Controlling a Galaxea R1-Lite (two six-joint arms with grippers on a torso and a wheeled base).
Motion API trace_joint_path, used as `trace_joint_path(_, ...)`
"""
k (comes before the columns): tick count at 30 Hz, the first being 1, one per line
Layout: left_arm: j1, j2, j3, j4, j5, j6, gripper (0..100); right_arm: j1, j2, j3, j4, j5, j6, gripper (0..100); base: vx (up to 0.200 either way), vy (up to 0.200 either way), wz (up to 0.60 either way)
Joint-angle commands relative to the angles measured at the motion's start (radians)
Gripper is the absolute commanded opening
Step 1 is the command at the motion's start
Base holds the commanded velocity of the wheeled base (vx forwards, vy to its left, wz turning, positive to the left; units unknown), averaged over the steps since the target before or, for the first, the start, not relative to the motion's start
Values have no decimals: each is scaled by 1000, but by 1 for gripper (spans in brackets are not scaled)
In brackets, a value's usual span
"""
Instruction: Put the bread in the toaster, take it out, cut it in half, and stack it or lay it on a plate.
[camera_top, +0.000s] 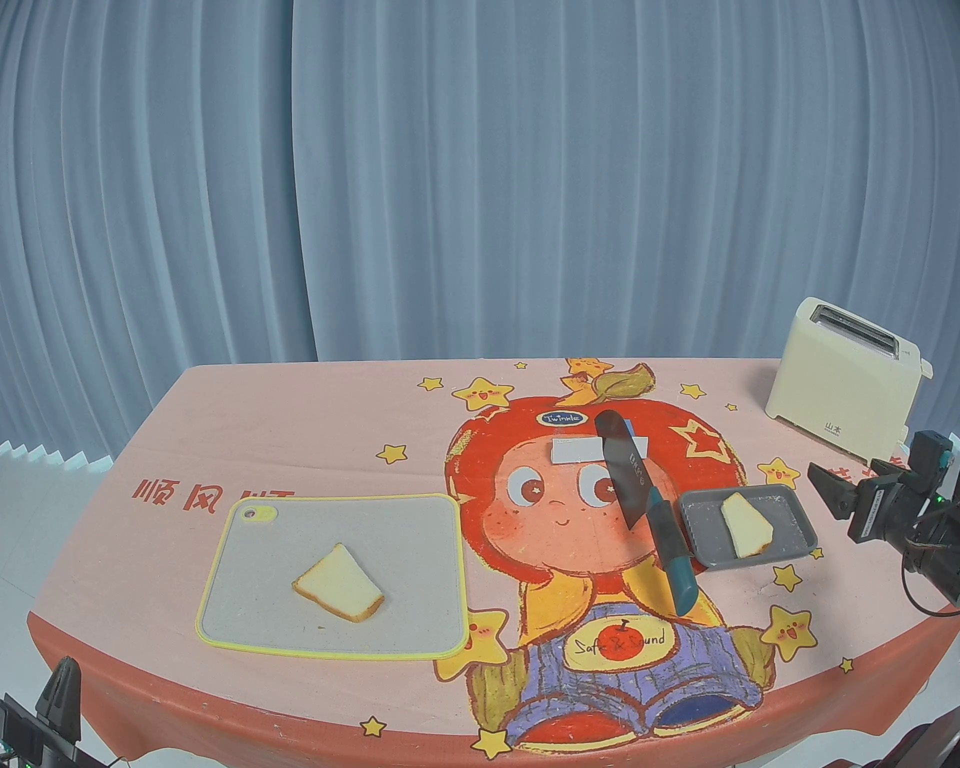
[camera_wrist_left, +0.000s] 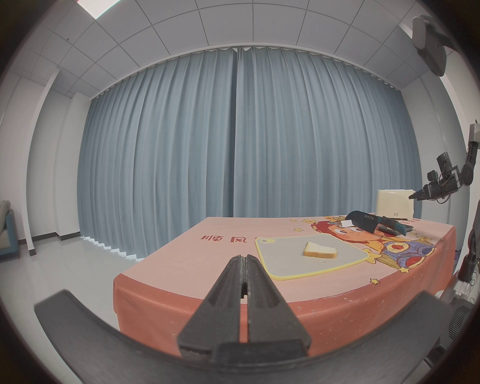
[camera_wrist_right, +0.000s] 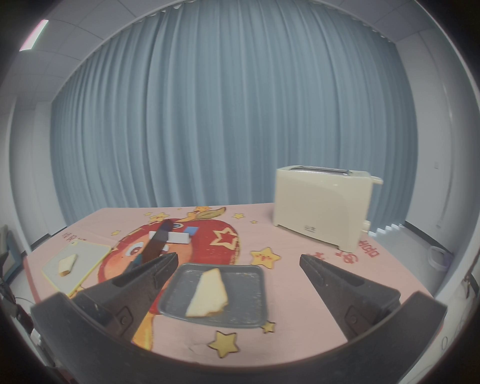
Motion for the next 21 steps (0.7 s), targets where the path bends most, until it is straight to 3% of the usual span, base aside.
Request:
trace_joint_path(1, 0, -16, 18, 0, 0, 0, 0, -100, -53, 45, -5, 2, 2, 100, 0, 0, 0)
trace_joint_path(9, 0, -16, 18, 0, 0, 0, 0, -193, -93, 74, -5, 2, 3, 100, 0, 0, 0)
trace_joint_path(21, 0, -16, 18, 0, 0, 0, 0, -200, -250, 119, 10, 3, 8, 100, 0, 0, 0)
